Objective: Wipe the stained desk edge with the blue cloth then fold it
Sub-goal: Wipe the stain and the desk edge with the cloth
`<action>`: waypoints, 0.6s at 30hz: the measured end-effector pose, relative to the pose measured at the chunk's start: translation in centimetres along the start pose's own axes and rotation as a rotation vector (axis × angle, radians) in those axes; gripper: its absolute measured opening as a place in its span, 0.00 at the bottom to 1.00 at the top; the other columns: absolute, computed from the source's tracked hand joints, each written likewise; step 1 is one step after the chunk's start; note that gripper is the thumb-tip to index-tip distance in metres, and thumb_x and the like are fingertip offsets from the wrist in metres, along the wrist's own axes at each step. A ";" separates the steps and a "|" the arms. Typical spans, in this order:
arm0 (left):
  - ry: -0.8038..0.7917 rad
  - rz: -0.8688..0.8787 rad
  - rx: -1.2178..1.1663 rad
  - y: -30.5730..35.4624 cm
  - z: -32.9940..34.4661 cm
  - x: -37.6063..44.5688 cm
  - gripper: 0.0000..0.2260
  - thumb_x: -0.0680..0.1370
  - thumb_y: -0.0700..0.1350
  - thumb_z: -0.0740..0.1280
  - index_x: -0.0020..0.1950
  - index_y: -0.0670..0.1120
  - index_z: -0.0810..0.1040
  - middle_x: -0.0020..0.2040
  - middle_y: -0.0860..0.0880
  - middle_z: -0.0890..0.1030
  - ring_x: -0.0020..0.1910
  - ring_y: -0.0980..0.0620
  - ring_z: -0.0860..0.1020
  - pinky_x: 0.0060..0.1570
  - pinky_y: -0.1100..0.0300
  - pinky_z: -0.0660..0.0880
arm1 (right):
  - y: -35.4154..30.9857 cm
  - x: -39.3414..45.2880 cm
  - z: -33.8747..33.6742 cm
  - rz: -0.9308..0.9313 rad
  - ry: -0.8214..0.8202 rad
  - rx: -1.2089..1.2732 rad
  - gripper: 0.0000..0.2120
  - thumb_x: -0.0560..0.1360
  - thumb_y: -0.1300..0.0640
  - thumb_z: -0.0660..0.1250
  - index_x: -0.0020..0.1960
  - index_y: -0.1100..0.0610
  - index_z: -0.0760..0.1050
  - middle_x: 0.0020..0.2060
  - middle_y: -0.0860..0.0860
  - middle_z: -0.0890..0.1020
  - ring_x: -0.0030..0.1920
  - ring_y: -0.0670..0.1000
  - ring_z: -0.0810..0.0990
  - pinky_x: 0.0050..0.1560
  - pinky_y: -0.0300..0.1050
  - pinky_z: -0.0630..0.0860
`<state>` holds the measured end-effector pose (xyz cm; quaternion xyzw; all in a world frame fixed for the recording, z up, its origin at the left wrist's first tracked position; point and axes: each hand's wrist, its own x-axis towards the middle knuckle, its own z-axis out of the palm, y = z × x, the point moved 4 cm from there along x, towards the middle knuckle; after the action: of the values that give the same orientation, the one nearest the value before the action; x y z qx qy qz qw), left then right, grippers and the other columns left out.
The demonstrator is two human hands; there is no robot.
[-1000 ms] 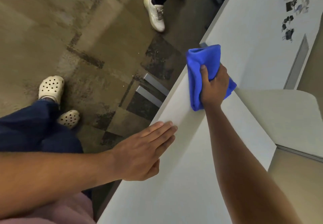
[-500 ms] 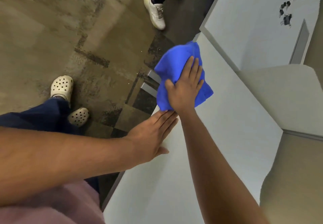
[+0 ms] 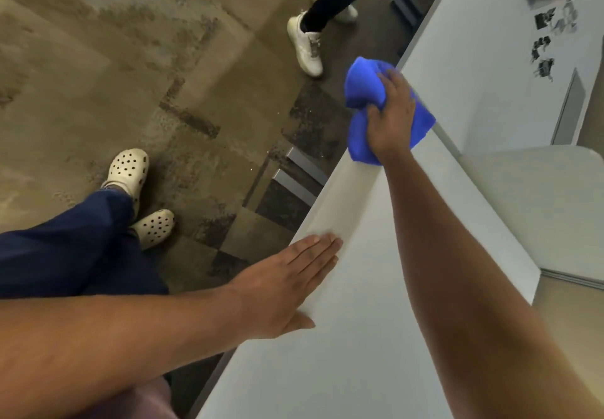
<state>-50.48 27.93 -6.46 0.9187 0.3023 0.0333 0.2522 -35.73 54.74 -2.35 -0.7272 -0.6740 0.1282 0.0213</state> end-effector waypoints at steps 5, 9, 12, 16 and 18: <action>-0.020 -0.006 -0.065 -0.1 -0.1 0.1 0.43 0.85 0.66 0.50 0.82 0.39 0.31 0.79 0.39 0.24 0.74 0.43 0.16 0.66 0.49 0.12 | -1.6 -8.9 3.1 -0.197 -0.164 -0.071 0.27 0.79 0.61 0.60 0.79 0.55 0.70 0.82 0.53 0.67 0.86 0.61 0.52 0.85 0.65 0.44; 0.006 -0.006 -0.028 -0.1 0.2 0.1 0.44 0.84 0.67 0.50 0.81 0.37 0.30 0.79 0.36 0.25 0.75 0.40 0.17 0.68 0.46 0.13 | -0.7 -8.9 2.9 -0.265 -0.101 -0.089 0.28 0.78 0.50 0.53 0.72 0.59 0.76 0.73 0.55 0.77 0.83 0.61 0.62 0.84 0.65 0.54; 0.060 0.006 -0.084 -0.2 0.5 0.1 0.44 0.84 0.67 0.51 0.83 0.38 0.33 0.81 0.38 0.28 0.76 0.42 0.18 0.70 0.48 0.15 | 0.3 -4.7 1.7 -0.257 -0.015 -0.095 0.25 0.76 0.50 0.54 0.63 0.63 0.78 0.64 0.58 0.82 0.78 0.64 0.70 0.80 0.65 0.62; 0.098 0.028 -0.099 -0.1 0.4 -0.2 0.43 0.83 0.67 0.53 0.84 0.40 0.38 0.83 0.40 0.32 0.78 0.44 0.20 0.71 0.50 0.16 | 1.6 0.3 0.6 -0.252 0.036 -0.125 0.23 0.76 0.50 0.57 0.60 0.65 0.78 0.60 0.60 0.83 0.72 0.65 0.75 0.75 0.62 0.67; 0.089 0.026 -0.099 -0.1 0.4 -0.2 0.43 0.84 0.67 0.52 0.84 0.41 0.35 0.83 0.41 0.30 0.78 0.45 0.20 0.71 0.51 0.16 | 2.1 1.5 0.3 -0.208 0.072 -0.068 0.25 0.76 0.50 0.57 0.64 0.64 0.78 0.64 0.60 0.82 0.69 0.64 0.77 0.74 0.59 0.69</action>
<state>-50.61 27.66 -6.83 0.9065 0.2990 0.0925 0.2833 -33.67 56.01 -3.27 -0.6577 -0.7487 0.0762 0.0339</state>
